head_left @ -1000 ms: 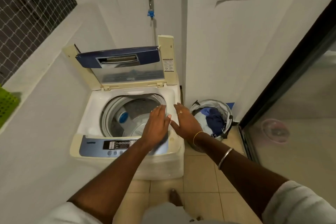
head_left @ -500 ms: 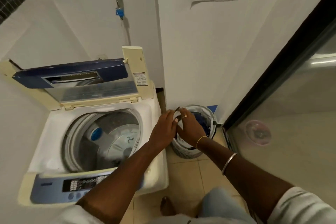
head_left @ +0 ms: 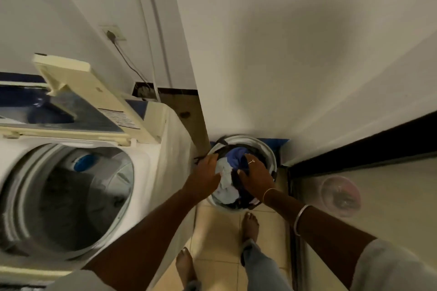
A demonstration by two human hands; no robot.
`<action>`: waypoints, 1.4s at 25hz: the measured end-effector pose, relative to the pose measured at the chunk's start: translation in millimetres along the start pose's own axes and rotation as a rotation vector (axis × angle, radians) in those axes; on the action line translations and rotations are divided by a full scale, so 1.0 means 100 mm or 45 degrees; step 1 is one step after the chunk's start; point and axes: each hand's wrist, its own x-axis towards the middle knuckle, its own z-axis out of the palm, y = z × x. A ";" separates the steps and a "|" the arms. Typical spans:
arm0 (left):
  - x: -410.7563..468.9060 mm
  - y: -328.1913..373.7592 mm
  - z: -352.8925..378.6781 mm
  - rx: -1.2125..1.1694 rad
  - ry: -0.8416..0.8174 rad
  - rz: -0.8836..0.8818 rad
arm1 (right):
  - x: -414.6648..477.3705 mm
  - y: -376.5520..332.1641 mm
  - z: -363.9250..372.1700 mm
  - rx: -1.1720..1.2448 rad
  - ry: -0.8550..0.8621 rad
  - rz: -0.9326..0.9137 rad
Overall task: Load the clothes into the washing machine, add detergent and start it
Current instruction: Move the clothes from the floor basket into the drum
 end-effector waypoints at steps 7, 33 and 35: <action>0.96 -0.53 0.86 0.139 -0.113 -0.056 | 1.23 1.03 0.36 -0.271 -0.264 -0.051; -0.08 0.42 0.03 -0.755 0.547 -0.435 | 0.12 -0.34 -0.10 -0.030 0.337 -0.404; -0.61 0.67 -0.45 -0.940 0.585 -0.375 | -0.28 -0.78 -0.22 0.099 0.428 -0.463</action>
